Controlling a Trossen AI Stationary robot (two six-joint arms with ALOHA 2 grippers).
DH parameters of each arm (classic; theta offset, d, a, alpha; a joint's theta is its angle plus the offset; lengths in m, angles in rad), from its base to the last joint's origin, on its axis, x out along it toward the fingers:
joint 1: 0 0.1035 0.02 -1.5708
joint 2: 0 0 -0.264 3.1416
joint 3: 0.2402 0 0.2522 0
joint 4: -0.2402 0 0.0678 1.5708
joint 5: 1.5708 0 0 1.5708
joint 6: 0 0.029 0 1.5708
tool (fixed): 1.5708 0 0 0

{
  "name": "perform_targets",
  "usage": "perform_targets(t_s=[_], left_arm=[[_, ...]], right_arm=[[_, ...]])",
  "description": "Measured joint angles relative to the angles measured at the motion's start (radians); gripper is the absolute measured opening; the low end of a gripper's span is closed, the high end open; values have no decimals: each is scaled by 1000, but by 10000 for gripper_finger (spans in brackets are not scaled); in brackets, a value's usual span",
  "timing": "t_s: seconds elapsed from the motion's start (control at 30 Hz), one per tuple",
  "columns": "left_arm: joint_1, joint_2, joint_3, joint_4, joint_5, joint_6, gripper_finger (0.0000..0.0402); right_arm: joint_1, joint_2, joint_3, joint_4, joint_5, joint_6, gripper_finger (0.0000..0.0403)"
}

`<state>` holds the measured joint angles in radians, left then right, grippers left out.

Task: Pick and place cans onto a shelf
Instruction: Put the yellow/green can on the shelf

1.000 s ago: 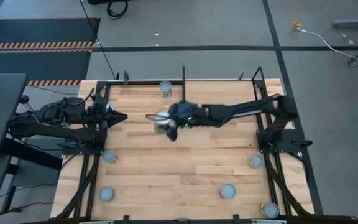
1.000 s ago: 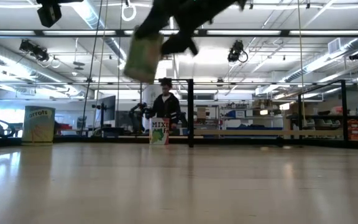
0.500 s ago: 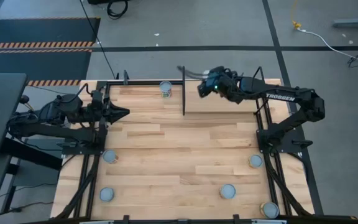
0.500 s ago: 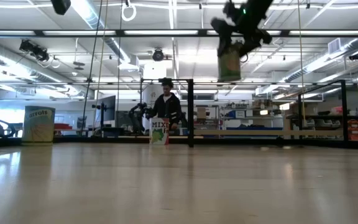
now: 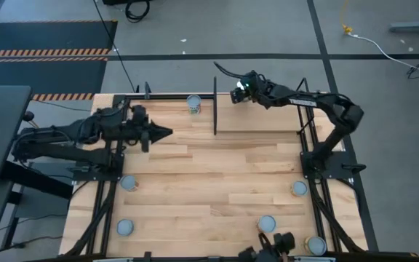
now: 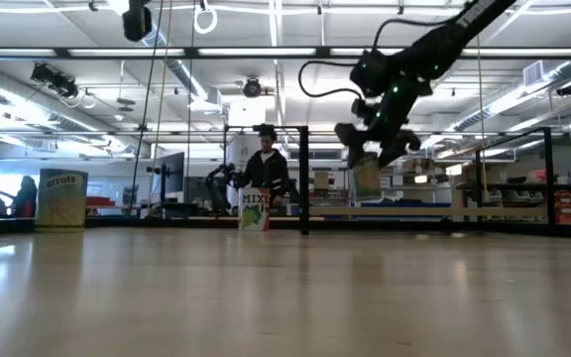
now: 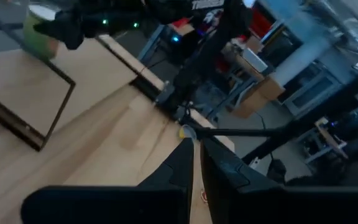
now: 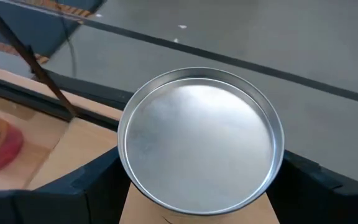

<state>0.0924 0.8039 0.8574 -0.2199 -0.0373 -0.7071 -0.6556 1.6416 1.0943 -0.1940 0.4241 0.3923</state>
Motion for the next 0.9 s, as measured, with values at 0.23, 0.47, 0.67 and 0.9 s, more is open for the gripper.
perform_targets(t_s=[0.23, 0.47, 0.67, 0.9], left_arm=[[123, 62, 186, -102, 42, 141, 36], [174, 90, 341, -199, 42, 306, 36], [175, 93, 354, -206, 23, 380, 36], [175, 91, 354, -270, -49, 398, 36]], right_arm=[[-21, 58, 1, 57, -14, 34, 319], [-14, 11, 1, -42, -10, 65, 319], [-15, 21, 1, -49, -6, 75, 346], [-14, 19, 0, -110, -7, 71, 394]])
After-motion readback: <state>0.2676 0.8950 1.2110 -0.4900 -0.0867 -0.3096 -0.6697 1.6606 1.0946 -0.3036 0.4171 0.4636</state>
